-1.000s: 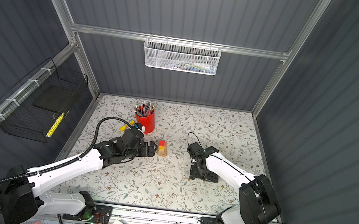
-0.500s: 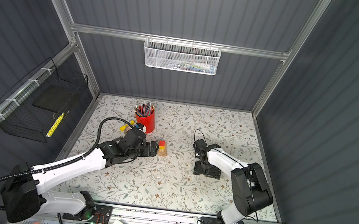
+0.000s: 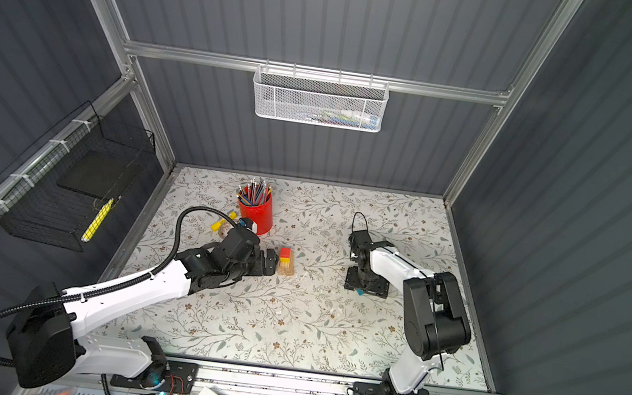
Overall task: Build the wood block tower
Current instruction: 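Lower the right gripper onto the teal prism block and grasp it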
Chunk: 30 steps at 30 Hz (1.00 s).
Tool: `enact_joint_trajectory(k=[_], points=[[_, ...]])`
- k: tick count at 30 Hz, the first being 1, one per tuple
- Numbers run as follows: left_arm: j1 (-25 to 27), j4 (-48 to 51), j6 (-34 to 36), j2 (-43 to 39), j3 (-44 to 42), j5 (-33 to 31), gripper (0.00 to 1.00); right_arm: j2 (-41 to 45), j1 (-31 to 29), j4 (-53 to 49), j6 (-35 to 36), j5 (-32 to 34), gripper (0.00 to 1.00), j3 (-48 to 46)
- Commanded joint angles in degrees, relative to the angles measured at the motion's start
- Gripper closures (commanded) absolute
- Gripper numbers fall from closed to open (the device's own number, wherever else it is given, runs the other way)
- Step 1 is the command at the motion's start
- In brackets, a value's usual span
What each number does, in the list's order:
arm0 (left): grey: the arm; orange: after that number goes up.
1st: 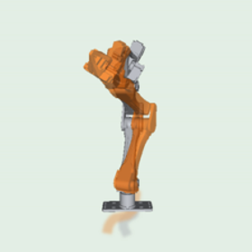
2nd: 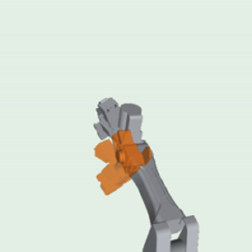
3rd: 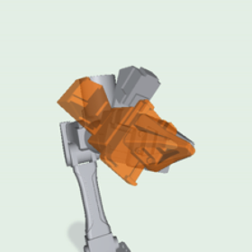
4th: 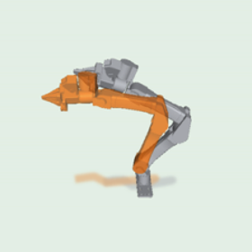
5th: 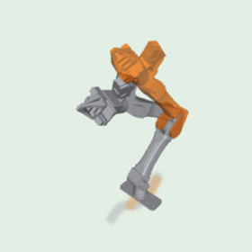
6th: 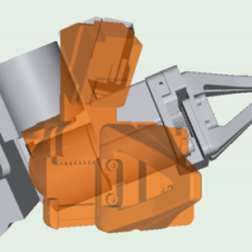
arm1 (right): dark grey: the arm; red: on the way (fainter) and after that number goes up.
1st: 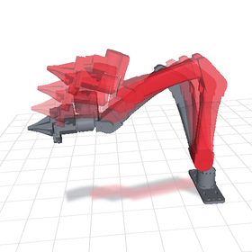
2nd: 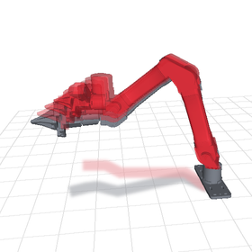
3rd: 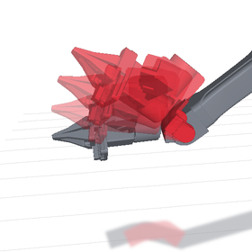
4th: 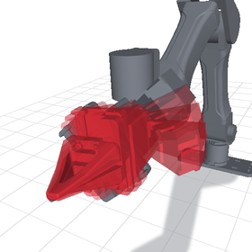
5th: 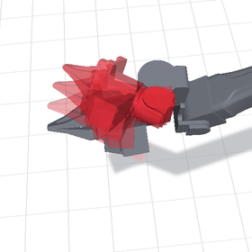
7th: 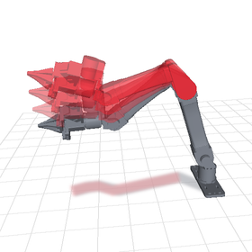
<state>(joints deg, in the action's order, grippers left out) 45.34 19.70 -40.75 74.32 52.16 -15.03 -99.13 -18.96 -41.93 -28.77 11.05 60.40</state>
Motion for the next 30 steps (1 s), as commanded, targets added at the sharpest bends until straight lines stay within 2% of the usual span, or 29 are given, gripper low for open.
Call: enact_joint_trajectory(k=[1, 10, 15, 21, 25, 30], points=[[0.3, 1.5, 0.6, 0.6, 2.1, -1.6, 0.00, -0.9, 1.7, 0.1, 2.5, -1.2, 0.17, 1.9], [0.2, 1.9, 1.0, 2.4, 3.4, -1.6, 0.00, -1.6, 2.1, 2.3, 7.0, -7.7, 0.36, 2.3], [0.3, 2.0, 0.9, 2.0, 3.1, -1.7, 0.00, -0.8, 2.0, 2.8, 8.1, -10.7, 0.35, 0.4], [0.3, 2.3, 0.9, 1.5, 2.7, -2.0, 0.00, 0.7, 1.1, 3.0, 8.2, -13.3, 0.41, -1.0], [0.3, 2.2, 0.9, 1.3, 2.6, -2.0, 0.00, 1.5, 0.1, 2.8, 7.5, -9.9, 0.47, -1.8], [0.3, 2.2, 0.9, 1.1, 2.5, -2.0, 0.00, -0.2, 0.2, 1.6, 5.6, -4.0, 0.48, 0.0]])
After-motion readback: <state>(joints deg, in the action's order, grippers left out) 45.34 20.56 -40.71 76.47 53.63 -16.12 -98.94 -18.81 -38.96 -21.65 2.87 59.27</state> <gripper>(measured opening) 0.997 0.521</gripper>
